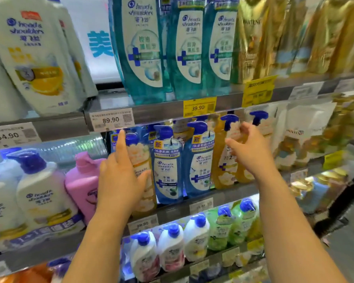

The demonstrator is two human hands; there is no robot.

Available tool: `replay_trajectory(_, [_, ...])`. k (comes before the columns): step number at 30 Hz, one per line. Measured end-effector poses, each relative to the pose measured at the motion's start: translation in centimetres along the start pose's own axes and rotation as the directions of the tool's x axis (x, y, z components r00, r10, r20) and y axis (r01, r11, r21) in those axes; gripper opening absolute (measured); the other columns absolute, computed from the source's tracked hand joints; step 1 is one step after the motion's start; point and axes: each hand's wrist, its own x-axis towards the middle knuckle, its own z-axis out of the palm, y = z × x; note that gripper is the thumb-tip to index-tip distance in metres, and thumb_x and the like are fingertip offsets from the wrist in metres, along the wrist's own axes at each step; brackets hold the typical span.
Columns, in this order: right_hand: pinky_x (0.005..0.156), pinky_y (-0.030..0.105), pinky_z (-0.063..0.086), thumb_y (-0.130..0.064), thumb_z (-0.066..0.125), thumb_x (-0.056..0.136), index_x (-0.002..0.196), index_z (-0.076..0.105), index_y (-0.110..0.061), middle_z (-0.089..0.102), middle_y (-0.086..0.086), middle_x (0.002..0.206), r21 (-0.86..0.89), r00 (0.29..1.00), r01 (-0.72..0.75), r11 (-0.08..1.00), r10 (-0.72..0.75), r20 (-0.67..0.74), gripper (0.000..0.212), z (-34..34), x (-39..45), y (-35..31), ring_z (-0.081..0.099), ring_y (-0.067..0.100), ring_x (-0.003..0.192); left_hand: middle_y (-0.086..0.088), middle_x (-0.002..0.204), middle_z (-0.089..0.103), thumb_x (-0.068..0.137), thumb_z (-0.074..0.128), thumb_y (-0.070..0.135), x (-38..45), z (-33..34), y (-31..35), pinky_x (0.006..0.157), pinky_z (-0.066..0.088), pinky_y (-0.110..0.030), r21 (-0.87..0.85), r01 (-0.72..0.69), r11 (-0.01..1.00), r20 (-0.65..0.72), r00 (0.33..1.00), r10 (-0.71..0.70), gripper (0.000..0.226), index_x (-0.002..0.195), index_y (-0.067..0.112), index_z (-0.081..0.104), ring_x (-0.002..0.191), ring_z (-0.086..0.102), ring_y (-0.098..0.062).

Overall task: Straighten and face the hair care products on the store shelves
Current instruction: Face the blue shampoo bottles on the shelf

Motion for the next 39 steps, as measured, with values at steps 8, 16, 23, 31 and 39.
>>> replay_trajectory(8, [0.099,0.047,0.052,-0.038,0.075,0.086,0.158,0.016,-0.025,0.052,0.003,0.147,-0.071,0.982,0.105,0.992,-0.092,0.163,0.094,0.1,3.5,1.1,0.055,0.028,0.13,0.006,0.115,0.053,0.053,0.098,0.023,-3.3,0.8,1.1,0.086,0.043,-0.035,-0.249,0.2,0.948,-0.078,0.971,-0.225,0.134,0.144,0.059,0.006,0.102,0.057,-0.019])
replay_trajectory(16, [0.088,0.039,0.051,-0.045,0.079,0.082,0.154,0.024,-0.018,0.054,0.006,0.143,-0.183,0.945,0.301,0.936,-0.267,0.186,0.094,-0.8,4.3,2.7,0.058,0.028,0.126,0.007,0.129,0.056,0.058,0.095,0.026,-6.0,2.6,4.0,0.094,0.046,-0.034,-0.251,0.145,0.957,-0.273,0.938,-0.214,0.097,0.136,0.046,0.041,0.11,0.056,-0.013])
replay_trajectory(23, [0.084,0.03,0.044,-0.04,0.071,0.09,0.156,0.024,-0.019,0.05,0.005,0.146,-0.066,0.947,0.296,0.953,-0.284,0.151,0.083,-1.4,4.0,2.8,0.054,0.022,0.127,0.012,0.113,0.06,0.055,0.092,0.038,-5.8,1.0,7.5,0.089,0.055,-0.047,-0.287,0.136,0.948,-0.382,0.892,-0.243,0.071,0.115,0.044,0.054,0.102,0.063,-0.016])
replay_trajectory(31, [0.071,0.005,0.037,-0.046,0.07,0.089,0.133,0.056,-0.025,0.06,-0.007,0.128,0.085,0.804,0.569,0.818,-0.575,0.154,0.051,1.6,0.9,1.0,0.047,-0.005,0.104,0.013,0.118,0.064,0.048,0.096,0.035,-5.7,0.6,10.9,0.087,0.058,-0.042,-0.399,0.17,0.901,-0.293,0.907,-0.301,0.097,0.133,0.046,0.05,0.102,0.065,-0.005])
replay_trajectory(39, [0.07,0.023,0.052,-0.051,0.081,0.075,0.134,0.044,-0.03,0.054,-0.005,0.126,0.032,0.762,0.561,0.827,-0.531,0.37,0.072,3.0,2.2,0.0,0.06,0.012,0.105,0.021,0.108,0.064,0.045,0.096,0.038,-4.9,1.0,10.6,0.073,0.058,-0.021,-0.378,0.197,0.905,-0.155,0.95,-0.271,0.093,0.129,0.039,0.057,0.092,0.064,0.01])
